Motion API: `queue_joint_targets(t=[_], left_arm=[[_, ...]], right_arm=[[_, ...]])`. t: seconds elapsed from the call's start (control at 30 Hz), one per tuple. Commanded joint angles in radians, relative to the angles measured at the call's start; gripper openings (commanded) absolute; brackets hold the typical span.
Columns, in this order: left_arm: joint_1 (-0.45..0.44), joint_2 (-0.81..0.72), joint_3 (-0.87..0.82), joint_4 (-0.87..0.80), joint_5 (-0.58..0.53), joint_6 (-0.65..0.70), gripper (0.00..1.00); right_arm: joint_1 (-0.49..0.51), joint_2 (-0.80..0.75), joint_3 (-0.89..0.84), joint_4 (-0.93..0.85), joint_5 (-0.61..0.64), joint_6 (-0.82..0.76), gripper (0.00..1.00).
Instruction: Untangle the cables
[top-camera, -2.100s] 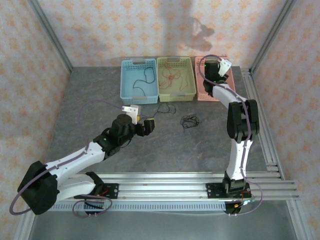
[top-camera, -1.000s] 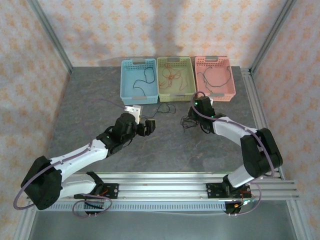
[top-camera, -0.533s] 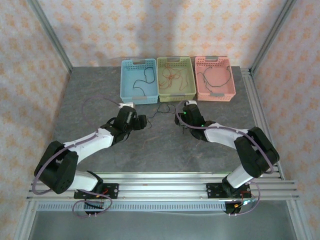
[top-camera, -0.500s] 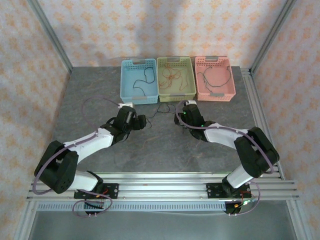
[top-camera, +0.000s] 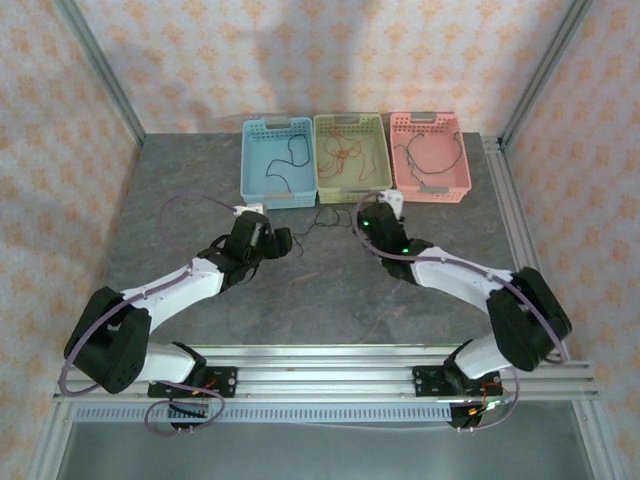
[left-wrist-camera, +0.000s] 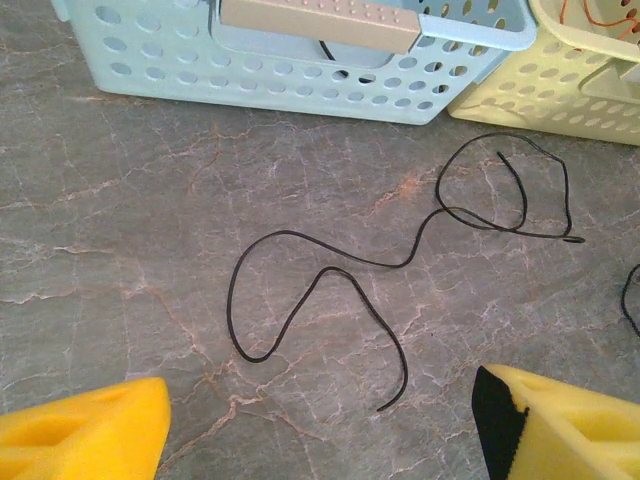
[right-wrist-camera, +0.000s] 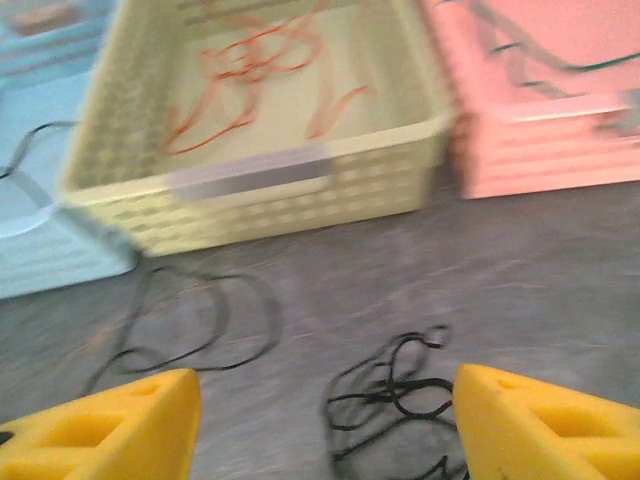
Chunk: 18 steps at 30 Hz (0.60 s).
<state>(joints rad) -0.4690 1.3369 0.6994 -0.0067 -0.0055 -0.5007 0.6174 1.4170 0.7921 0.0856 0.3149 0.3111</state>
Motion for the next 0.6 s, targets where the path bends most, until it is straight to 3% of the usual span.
queue_joint_targets(t=[0.0,0.1,0.27,0.4,0.57], left_arm=[[0.003,-0.035,-0.005,-0.012,-0.010,-0.015,0.80],[0.003,-0.044,-0.011,-0.006,-0.011,-0.019,0.80],[0.004,-0.073,-0.028,0.006,-0.026,-0.021,0.80],[0.003,-0.087,-0.032,0.002,-0.040,-0.014,0.80],[0.004,-0.082,-0.030,0.001,-0.040,-0.013,0.80]], right_arm=[[-0.050,-0.144,-0.062,-0.043,0.107,0.000,0.65],[-0.034,-0.199,-0.060,-0.003,-0.025,0.006,0.60],[0.000,-0.012,0.103,-0.113,-0.231,0.196,0.58],[0.061,0.117,0.139,-0.049,-0.184,0.315,0.57],[0.066,0.267,0.208,-0.031,-0.182,0.459,0.56]])
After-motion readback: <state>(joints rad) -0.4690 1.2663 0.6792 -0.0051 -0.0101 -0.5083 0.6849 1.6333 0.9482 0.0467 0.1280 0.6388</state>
